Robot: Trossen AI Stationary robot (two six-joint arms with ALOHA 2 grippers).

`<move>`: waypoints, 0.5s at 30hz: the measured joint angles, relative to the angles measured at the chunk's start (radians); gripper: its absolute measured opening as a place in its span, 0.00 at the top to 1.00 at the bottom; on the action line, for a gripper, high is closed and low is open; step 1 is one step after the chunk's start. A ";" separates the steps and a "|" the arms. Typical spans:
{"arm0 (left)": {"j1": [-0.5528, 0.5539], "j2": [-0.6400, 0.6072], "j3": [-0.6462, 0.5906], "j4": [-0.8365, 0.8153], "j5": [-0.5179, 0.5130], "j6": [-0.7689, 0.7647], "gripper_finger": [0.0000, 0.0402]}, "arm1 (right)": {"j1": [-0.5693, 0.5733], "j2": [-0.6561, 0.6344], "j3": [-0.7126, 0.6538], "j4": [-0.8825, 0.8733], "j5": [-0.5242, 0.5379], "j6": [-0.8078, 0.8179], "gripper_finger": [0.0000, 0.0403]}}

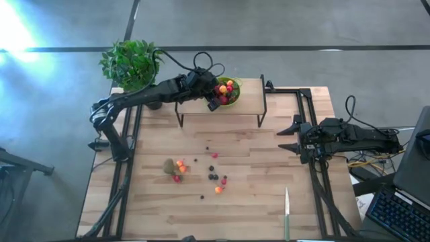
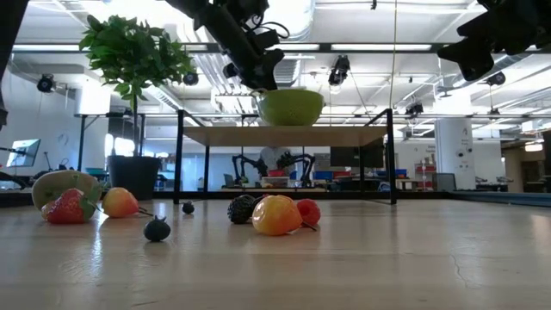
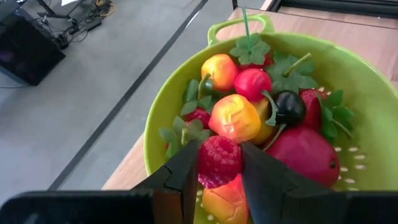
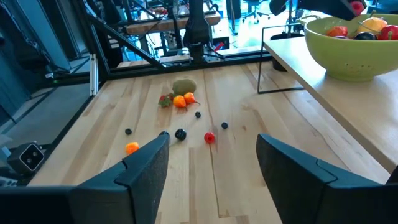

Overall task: Pick & Place Fruit
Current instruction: Put the red raspberry into the green strainer bowl on the shelf

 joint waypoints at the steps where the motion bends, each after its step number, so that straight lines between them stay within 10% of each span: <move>1: 0.000 0.000 -0.003 0.003 0.000 0.000 0.73 | 0.000 0.000 0.000 0.000 0.000 0.000 0.40; 15: -0.002 0.000 -0.019 0.016 0.001 0.021 0.53 | 0.000 0.000 0.000 0.000 0.000 0.000 0.29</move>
